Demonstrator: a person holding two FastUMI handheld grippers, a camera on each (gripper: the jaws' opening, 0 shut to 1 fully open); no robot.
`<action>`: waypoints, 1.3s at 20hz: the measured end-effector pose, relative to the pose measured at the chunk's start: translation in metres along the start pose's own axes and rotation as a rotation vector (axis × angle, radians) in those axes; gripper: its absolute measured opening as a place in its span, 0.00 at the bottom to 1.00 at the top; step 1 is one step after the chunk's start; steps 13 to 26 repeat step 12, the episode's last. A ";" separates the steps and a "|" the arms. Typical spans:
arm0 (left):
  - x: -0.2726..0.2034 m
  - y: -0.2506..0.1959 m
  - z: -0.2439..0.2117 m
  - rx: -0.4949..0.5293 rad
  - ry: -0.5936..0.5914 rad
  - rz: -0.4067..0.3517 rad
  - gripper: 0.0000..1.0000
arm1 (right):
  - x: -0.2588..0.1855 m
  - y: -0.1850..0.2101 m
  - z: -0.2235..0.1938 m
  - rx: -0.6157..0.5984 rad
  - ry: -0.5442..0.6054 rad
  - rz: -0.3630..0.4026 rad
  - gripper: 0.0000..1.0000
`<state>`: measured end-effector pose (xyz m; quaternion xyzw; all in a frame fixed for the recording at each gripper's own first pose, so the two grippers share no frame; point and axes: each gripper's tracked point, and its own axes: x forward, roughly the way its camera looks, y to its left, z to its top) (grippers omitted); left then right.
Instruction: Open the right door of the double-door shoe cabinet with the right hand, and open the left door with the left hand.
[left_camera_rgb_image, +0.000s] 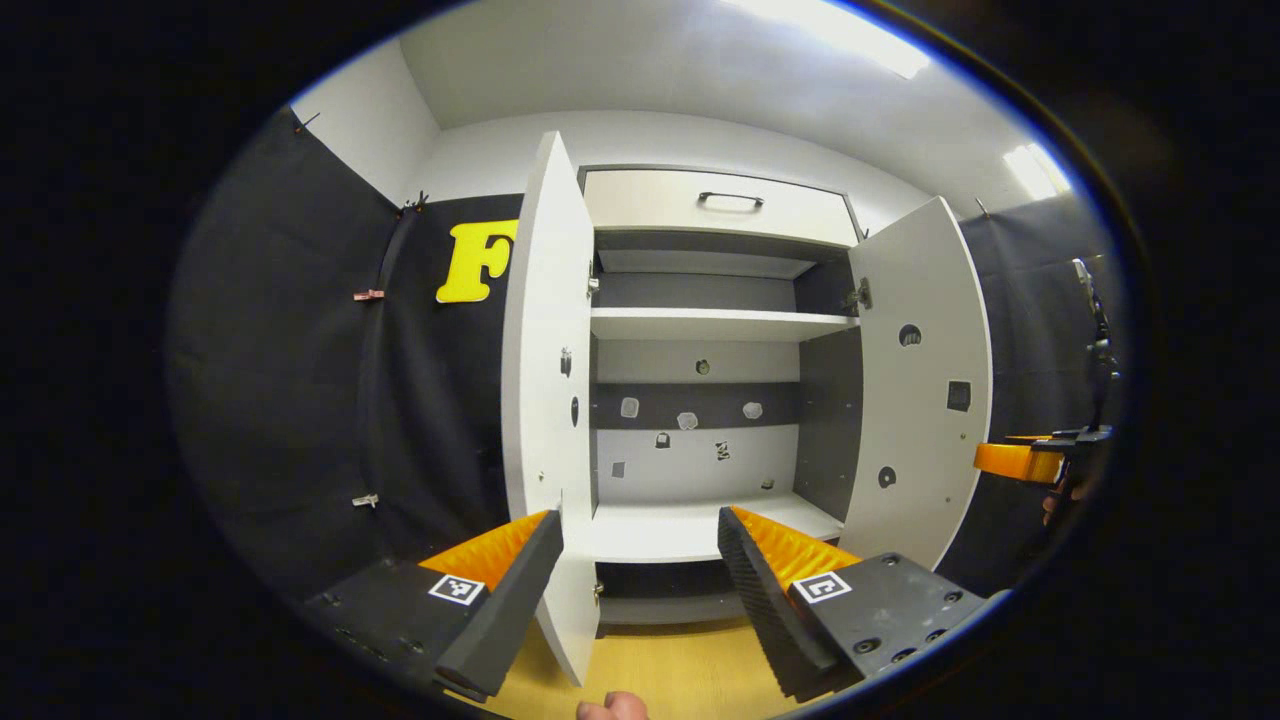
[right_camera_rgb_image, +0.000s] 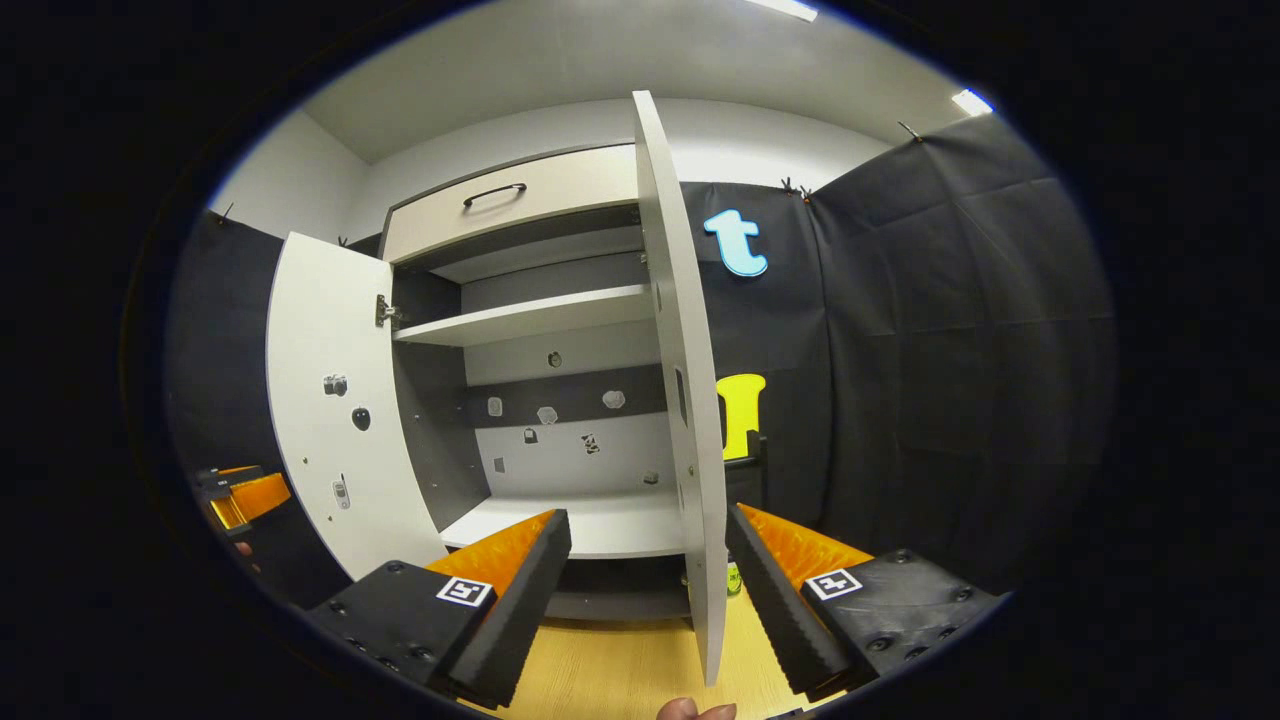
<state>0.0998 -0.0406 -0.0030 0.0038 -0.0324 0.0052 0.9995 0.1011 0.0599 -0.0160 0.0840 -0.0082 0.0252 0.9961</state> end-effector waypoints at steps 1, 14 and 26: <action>0.002 -0.004 -0.003 0.002 0.006 -0.006 0.96 | 0.001 -0.001 0.001 -0.002 -0.002 -0.004 0.98; 0.018 -0.018 -0.010 0.018 0.025 -0.001 0.96 | 0.008 0.001 -0.006 -0.029 0.014 -0.001 0.98; 0.018 -0.018 -0.010 0.018 0.025 -0.001 0.96 | 0.008 0.001 -0.006 -0.029 0.014 -0.001 0.98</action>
